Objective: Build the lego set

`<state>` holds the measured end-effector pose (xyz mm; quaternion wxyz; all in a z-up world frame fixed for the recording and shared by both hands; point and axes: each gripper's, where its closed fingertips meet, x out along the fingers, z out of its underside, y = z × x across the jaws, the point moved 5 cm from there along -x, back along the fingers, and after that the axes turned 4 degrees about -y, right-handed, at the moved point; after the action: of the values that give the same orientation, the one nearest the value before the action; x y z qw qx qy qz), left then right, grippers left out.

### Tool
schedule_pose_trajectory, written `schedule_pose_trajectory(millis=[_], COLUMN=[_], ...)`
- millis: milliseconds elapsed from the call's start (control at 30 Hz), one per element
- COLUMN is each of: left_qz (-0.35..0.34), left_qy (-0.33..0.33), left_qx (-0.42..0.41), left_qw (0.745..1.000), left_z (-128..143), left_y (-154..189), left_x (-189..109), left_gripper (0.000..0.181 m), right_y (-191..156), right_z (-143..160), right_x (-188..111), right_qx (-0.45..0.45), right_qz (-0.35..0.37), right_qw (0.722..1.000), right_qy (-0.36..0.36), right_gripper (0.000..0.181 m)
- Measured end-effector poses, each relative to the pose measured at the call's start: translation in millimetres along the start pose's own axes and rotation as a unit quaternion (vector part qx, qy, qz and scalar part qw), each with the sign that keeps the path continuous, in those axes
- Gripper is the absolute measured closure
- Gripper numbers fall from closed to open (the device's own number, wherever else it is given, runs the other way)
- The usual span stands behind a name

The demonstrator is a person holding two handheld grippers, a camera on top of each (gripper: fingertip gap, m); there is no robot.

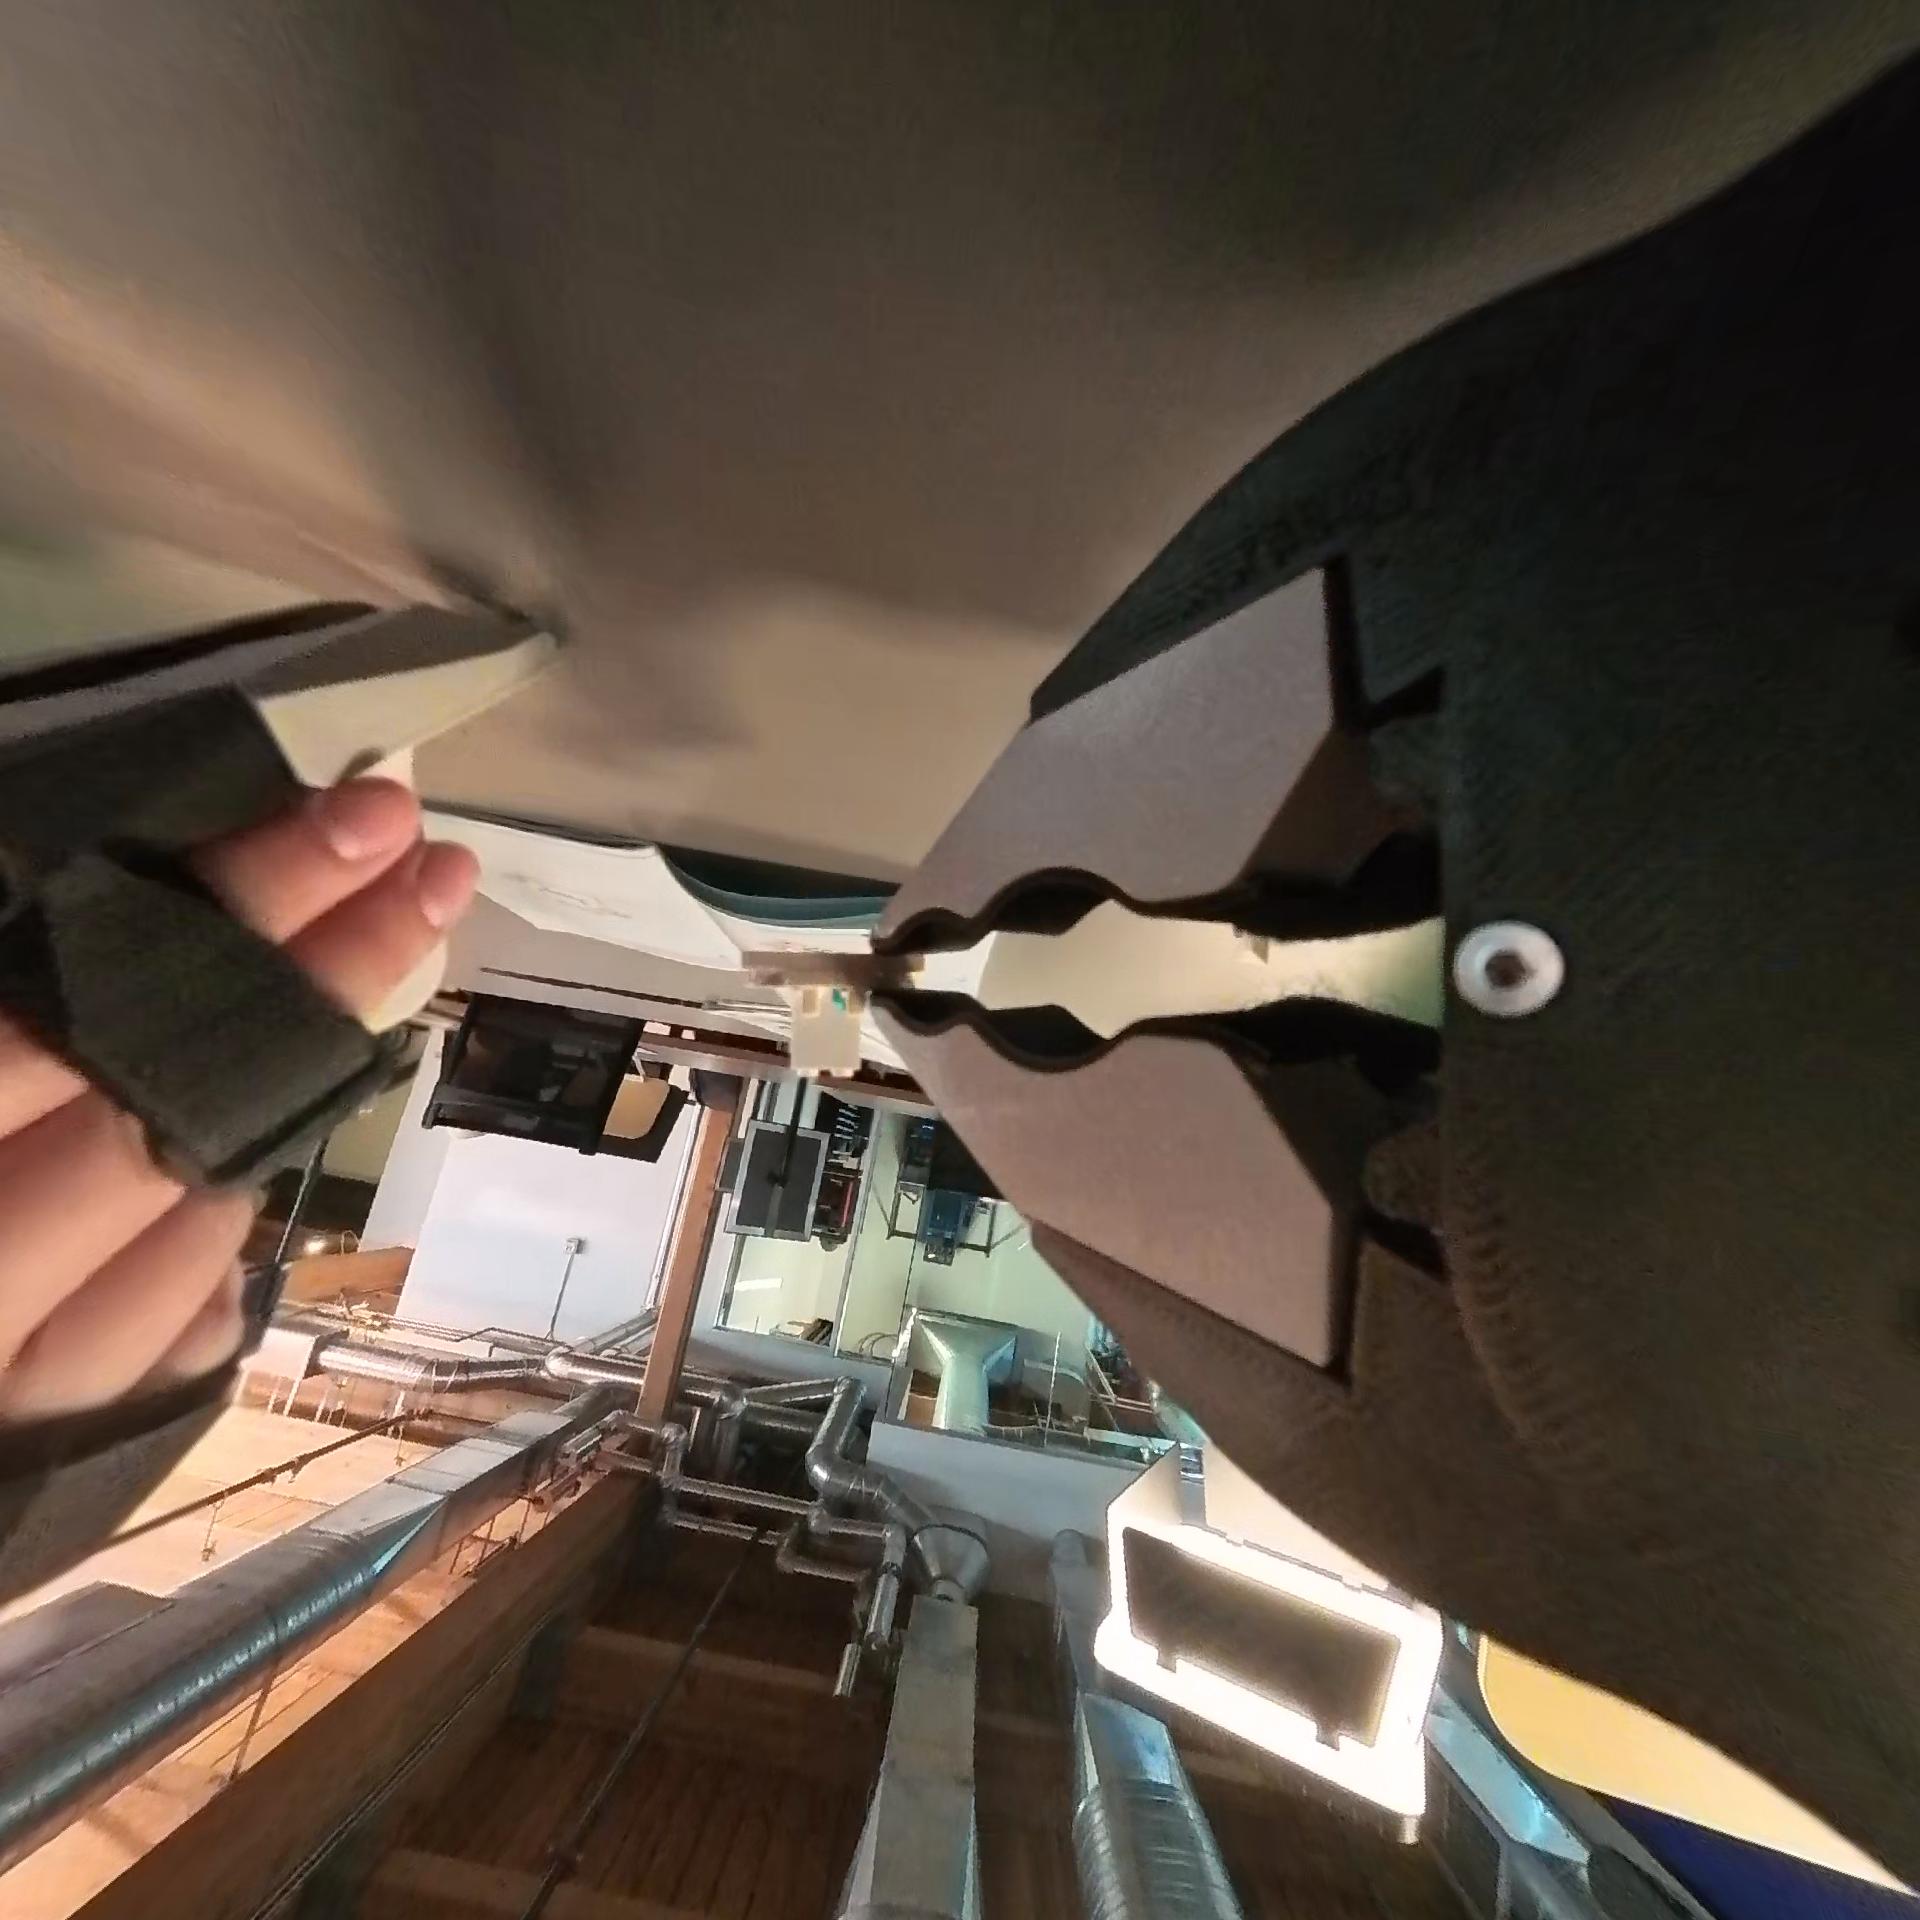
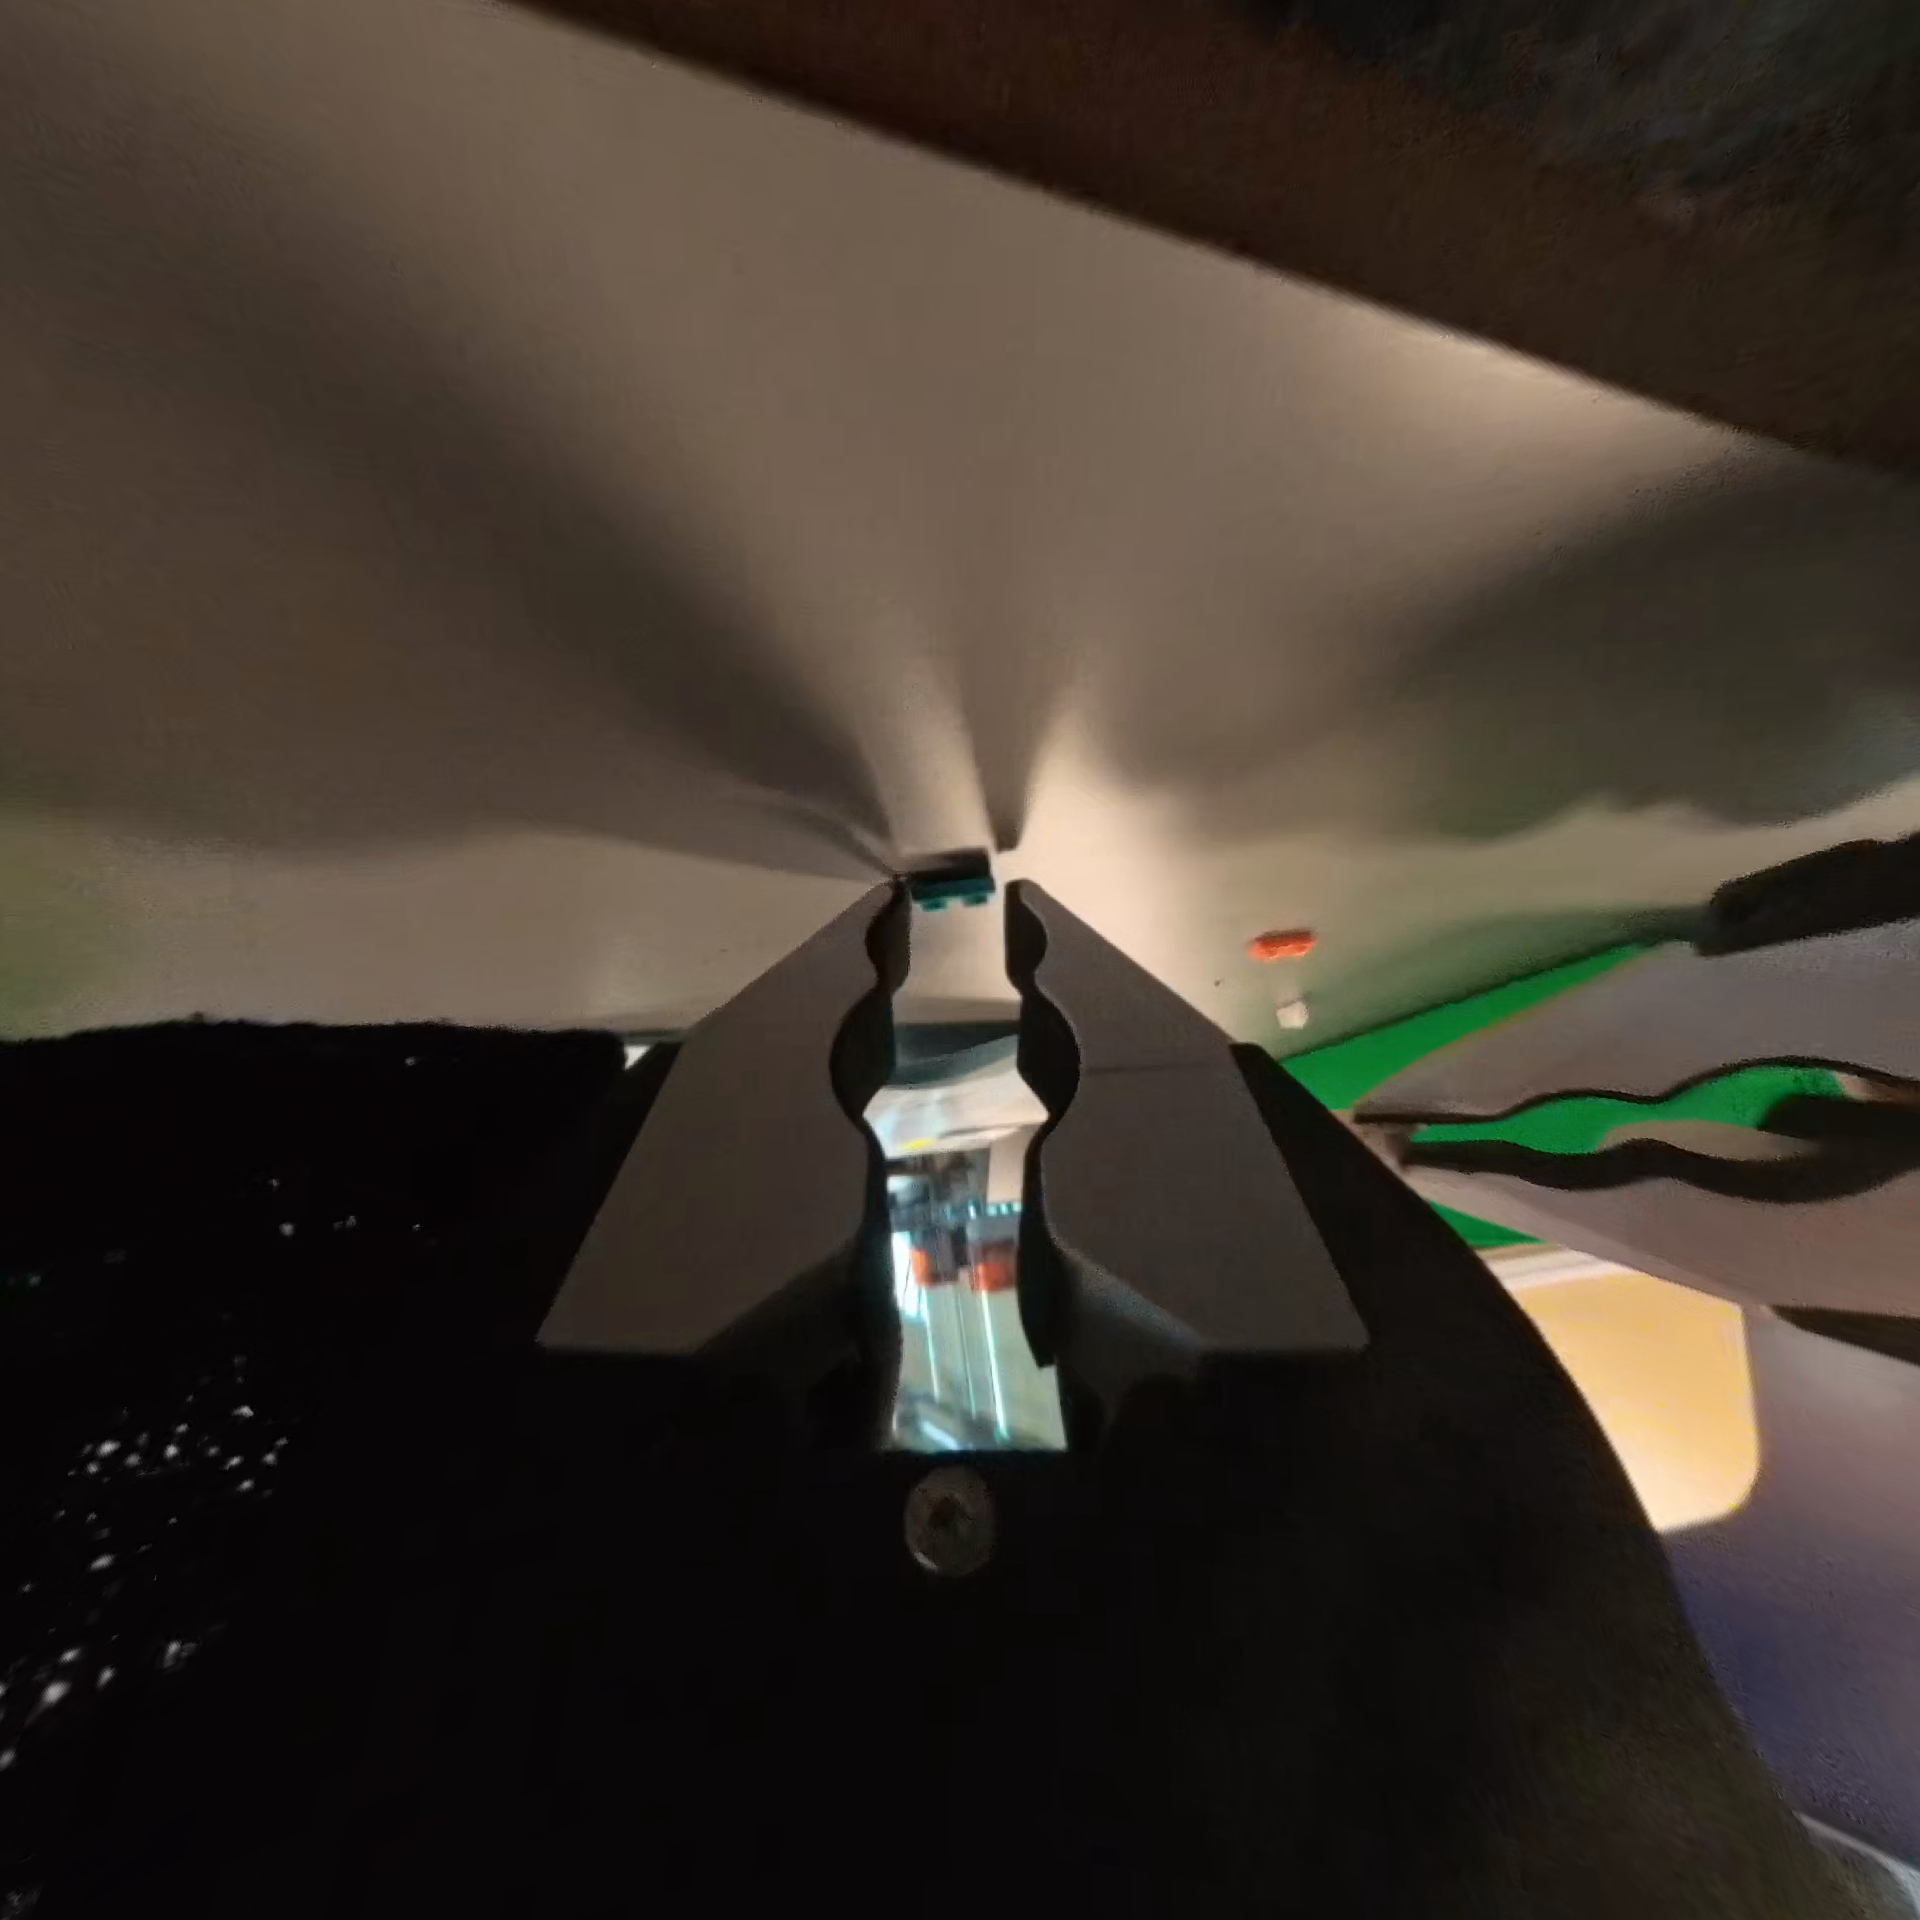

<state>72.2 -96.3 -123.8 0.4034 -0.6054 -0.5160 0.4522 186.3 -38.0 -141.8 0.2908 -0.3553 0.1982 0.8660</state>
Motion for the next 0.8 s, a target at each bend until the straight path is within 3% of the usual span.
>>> schedule_pose_trajectory(millis=[133,200,267,333,400,467,533,600,800], left_qz=[-0.003,-0.003,-0.002,0.000,0.001,0.004,0.006,0.008,0.008], left_qy=[-0.003,-0.003,0.002,0.006,0.009,0.010,0.011,0.011,0.010], left_qx=[0.005,0.007,0.005,0.003,0.003,0.004,0.004,0.003,-0.003], left_qw=[1.000,1.000,1.000,1.000,1.000,1.000,1.000,1.000,1.000], left_z=[0.8,0.6,-0.4,-1.1,-1.8,-2.4,-3.0,-3.1,-3.1], left_y=[0.0,0.4,0.4,0.4,0.8,1.6,2.4,2.6,2.3], left_x=[-0.7,-1.0,-2.0,-3.0,-3.7,-3.9,-4.2,-4.7,-5.5], left_gripper=[0.176,0.176,0.176,0.176,0.176,0.176,0.176,0.176,0.176], right_y=[11.9,10.8,6.3,-1.2,-10.4,-18.4,-24.2,-27.3,-25.4], right_z=[3.4,9.7,19.0,28.6,32.0,31.9,27.1,20.6,9.3], right_x=[-8.9,-11.6,-12.6,-10.2,-6.5,-1.6,2.7,5.9,3.1], right_qx=[0.136,0.282,0.465,0.625,0.717,0.759,0.781,0.790,0.794], right_qz=[0.001,-0.020,-0.048,-0.075,-0.092,-0.083,-0.085,-0.091,-0.092], right_qw=[0.989,0.955,0.868,0.737,0.618,0.543,0.488,0.456,0.429], right_qy=[0.049,0.095,0.169,0.246,0.310,0.349,0.381,0.399,0.420], right_gripper=[0.145,0.143,0.149,0.150,0.150,0.152,0.154,0.154,0.156])
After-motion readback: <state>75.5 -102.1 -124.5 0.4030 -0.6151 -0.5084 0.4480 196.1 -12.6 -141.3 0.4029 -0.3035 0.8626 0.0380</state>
